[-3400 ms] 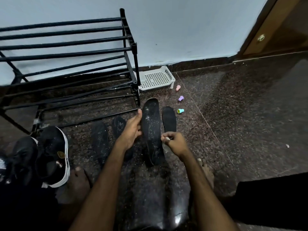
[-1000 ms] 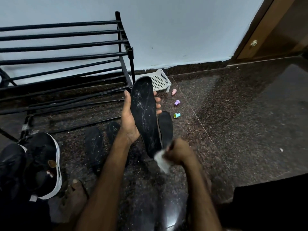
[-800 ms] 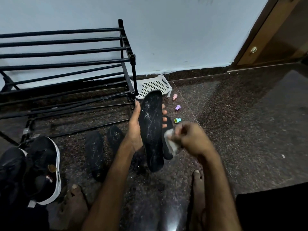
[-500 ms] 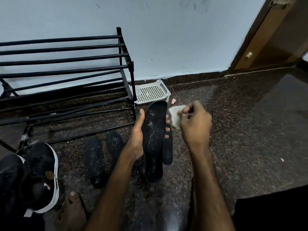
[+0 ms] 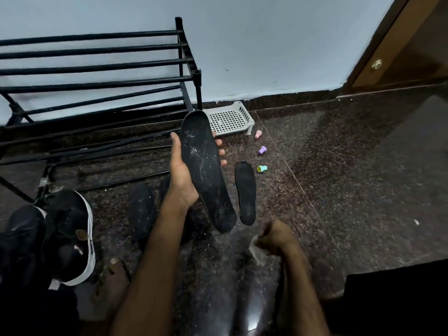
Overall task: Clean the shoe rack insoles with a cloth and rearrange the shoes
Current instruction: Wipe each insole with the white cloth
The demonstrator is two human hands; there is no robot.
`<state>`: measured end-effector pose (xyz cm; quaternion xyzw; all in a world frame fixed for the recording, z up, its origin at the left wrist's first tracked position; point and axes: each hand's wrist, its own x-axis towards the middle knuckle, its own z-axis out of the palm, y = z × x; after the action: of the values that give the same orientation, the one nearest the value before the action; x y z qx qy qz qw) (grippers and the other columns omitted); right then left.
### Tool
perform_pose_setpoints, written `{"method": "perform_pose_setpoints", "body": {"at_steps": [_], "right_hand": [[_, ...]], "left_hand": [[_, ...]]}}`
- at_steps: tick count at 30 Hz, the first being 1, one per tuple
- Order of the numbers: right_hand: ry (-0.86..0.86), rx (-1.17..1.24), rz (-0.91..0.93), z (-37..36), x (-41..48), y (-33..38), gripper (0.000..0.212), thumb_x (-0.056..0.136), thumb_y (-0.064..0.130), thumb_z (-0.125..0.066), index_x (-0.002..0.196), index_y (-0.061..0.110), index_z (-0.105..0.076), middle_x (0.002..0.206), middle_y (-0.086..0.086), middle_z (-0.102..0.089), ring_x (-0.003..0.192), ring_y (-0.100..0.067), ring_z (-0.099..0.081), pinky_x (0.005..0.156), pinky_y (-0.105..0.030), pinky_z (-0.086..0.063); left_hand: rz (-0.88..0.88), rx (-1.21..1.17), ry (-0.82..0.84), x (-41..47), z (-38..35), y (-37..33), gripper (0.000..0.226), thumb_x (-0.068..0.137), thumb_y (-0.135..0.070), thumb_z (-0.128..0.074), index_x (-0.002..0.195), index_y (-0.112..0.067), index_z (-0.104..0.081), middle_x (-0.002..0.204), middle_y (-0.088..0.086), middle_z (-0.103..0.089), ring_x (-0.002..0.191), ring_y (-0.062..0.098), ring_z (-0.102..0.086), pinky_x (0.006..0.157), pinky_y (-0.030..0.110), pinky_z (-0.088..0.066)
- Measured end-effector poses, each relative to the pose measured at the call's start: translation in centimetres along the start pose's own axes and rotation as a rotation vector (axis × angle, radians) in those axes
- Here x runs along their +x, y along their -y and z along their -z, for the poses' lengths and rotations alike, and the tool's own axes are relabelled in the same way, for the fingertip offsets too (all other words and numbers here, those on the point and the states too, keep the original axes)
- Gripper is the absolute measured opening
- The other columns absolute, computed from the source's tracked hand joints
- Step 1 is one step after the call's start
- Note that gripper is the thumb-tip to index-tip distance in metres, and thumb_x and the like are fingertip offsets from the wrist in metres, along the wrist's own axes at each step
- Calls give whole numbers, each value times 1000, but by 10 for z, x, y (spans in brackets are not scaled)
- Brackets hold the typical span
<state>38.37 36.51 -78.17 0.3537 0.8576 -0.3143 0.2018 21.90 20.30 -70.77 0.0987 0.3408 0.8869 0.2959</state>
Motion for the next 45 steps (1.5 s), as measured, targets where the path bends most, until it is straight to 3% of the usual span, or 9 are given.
{"method": "perform_pose_setpoints", "body": {"at_steps": [5,15,17,23,28,31,35,40,45], "right_hand": [[-107,663,218,23,4,29,24,82,0,-73,72,17,-60,62,-1,-53,58,-15,-50,57,-31,-47],[262,926,321,14,-18,61,23,99,16,-56,97,-3,-68,78,-12,-65,62,-12,-58,60,-23,-47],[86,851,355,21,-14,61,7,93,7,-64,97,9,-70,74,-6,-61,63,-11,-56,58,-23,-46],[-460,792,309,50,-9,61,37,75,13,-83,105,20,-62,88,-1,-73,81,-17,-71,75,-38,-59],[-783,688,456,74,-22,86,17,85,12,-75,100,17,-70,90,8,-71,76,5,-65,63,-10,-53],[-852,494,524,75,-19,107,20,89,10,-68,109,13,-69,104,4,-66,90,-4,-62,78,-16,-54],[-905,292,572,62,-11,113,14,89,8,-67,103,8,-69,99,-1,-63,88,-14,-58,81,-29,-52],[-918,300,566,59,-13,111,17,90,9,-63,105,6,-71,100,-3,-65,85,-7,-52,78,-11,-35],[-807,241,696,63,-12,110,15,89,8,-65,101,8,-73,96,-2,-66,85,-10,-59,79,-13,-43]], "left_hand": [[78,-21,-98,2,8,7,89,92,-76,-20,131,-4,-55,104,15,-64,86,26,-62,81,41,-54],[380,-174,-333,-3,16,20,88,92,-75,-26,120,-1,-64,116,19,-68,99,32,-66,79,45,-60],[423,-173,-302,-5,12,22,92,90,-77,-26,117,1,-65,110,18,-68,93,31,-66,76,45,-59],[507,-168,-152,-6,2,29,88,91,-76,-29,116,0,-67,101,20,-64,86,33,-64,77,48,-59],[564,-110,-55,-9,-13,37,72,96,-60,-31,114,-3,-71,99,19,-67,85,33,-67,82,50,-55],[547,-34,-65,-10,-21,41,67,99,-51,-31,89,-4,-79,83,15,-73,70,27,-70,65,34,-60],[535,-52,-88,-8,-28,45,61,99,-49,-35,92,-8,-79,88,13,-75,78,23,-73,68,29,-59],[532,-57,-105,-10,-34,47,56,98,-50,-38,105,-9,-76,99,12,-73,91,22,-70,78,30,-58],[519,-73,-99,-8,-32,46,58,96,-53,-39,95,-9,-77,89,11,-72,82,22,-70,72,30,-58]]}}
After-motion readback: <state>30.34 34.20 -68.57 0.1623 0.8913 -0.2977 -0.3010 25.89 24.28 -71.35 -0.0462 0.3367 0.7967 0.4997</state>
